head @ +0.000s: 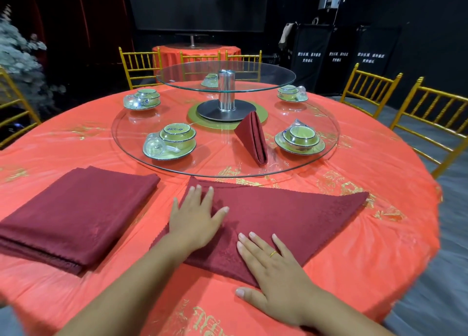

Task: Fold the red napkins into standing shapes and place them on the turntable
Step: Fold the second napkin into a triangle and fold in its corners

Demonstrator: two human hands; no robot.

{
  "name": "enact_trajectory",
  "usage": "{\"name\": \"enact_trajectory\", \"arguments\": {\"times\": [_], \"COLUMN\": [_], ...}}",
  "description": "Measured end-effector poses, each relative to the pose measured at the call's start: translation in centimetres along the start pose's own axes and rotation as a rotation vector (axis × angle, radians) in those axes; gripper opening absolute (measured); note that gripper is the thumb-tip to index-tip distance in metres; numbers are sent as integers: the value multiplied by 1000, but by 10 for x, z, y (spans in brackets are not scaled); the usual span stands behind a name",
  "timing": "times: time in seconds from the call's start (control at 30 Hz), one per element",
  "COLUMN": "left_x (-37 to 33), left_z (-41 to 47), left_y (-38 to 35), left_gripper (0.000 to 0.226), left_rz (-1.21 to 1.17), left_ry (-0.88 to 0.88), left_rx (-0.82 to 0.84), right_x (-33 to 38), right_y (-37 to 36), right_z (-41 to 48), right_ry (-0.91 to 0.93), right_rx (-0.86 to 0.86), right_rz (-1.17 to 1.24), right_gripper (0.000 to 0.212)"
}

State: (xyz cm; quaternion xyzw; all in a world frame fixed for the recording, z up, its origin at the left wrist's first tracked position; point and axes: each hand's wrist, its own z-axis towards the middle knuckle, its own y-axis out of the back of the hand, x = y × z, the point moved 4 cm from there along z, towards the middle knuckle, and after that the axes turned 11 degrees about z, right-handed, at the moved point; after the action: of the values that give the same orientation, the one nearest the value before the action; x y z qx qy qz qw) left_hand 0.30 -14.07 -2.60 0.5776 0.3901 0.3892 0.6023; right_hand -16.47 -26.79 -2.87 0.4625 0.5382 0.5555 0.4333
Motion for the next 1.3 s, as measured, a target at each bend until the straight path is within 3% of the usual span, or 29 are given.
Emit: {"name": "enact_trajectory", "arguments": {"times": [0.13, 0.33, 0.43, 0.57, 0.77, 0.97, 1.1, 1.3], "left_x": [-20, -21, -22, -22, -22, -22, -22, -21], "left_z": [-37, -46, -47, -46, -46, -46, -47, -47], "left_y": [-16, -22, -22, -23, -25, -23, -23, -24], "left_gripper": [77, 91, 101, 111, 114, 113, 112, 111], "left_rz": [36, 80, 82, 101, 108, 98, 102, 98], "left_ry": [-105, -114, -113, -119, -124, -124, -126, -123], "left_rx": [35, 49, 44, 41, 29, 30, 20, 10], "right_x": [-1, -12, -39, -125, -230, -257, -262, -274], "right_y": [1, -12, -10, -9, -8, 7, 23, 30], "right_z": [-1, 5, 2, -6, -24, -28, -28, -29], "right_ry": [-28, 60, -39, -310, -628, -774, -824, -890], "right_rx": [9, 83, 96, 96, 71, -190, -349, -399], "right_rz": [29, 243, 267, 202, 173, 276, 319, 337], "right_gripper": [76, 94, 100, 72, 67, 61, 33, 33]}}
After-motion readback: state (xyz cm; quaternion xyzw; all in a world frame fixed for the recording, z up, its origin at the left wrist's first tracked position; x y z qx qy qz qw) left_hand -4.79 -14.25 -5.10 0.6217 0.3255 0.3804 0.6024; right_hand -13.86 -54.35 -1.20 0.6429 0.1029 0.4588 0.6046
